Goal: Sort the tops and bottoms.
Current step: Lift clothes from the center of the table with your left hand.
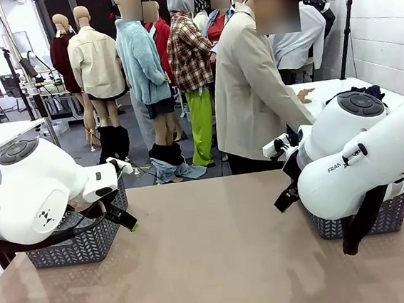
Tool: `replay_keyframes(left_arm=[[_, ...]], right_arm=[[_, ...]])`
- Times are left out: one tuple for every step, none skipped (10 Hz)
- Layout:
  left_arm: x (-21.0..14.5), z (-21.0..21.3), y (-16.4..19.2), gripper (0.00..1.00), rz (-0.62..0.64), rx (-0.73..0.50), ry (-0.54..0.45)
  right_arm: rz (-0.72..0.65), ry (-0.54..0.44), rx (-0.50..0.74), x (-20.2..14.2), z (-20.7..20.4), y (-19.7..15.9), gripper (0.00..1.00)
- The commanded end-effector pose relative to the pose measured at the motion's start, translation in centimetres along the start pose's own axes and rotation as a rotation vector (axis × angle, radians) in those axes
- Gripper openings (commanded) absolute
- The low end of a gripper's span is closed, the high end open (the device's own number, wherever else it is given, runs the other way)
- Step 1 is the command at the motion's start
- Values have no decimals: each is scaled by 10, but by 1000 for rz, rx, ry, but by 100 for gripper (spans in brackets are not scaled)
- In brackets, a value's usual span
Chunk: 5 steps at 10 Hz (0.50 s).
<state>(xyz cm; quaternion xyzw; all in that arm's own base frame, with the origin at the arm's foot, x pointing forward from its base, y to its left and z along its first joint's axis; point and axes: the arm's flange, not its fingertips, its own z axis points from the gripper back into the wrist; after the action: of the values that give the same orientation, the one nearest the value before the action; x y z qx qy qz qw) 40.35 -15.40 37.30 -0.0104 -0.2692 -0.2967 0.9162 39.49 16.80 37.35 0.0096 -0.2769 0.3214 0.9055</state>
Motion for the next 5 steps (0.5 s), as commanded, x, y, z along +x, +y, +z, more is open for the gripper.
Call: replay_keyframes(left_arm=[[0, 0, 2, 100, 3, 1, 0], [0, 0, 2, 100, 3, 1, 0], [0, 0, 2, 100, 3, 1, 0], [0, 0, 2, 100, 3, 1, 0], [0, 0, 0, 100, 0, 0, 0]], right_arm=[[-1, 0, 0, 0, 0, 0, 100], [-1, 0, 0, 0, 0, 0, 100], [-1, 0, 0, 0, 0, 0, 100], [-1, 0, 0, 0, 0, 0, 100], [0, 0, 0, 0, 0, 0, 100]])
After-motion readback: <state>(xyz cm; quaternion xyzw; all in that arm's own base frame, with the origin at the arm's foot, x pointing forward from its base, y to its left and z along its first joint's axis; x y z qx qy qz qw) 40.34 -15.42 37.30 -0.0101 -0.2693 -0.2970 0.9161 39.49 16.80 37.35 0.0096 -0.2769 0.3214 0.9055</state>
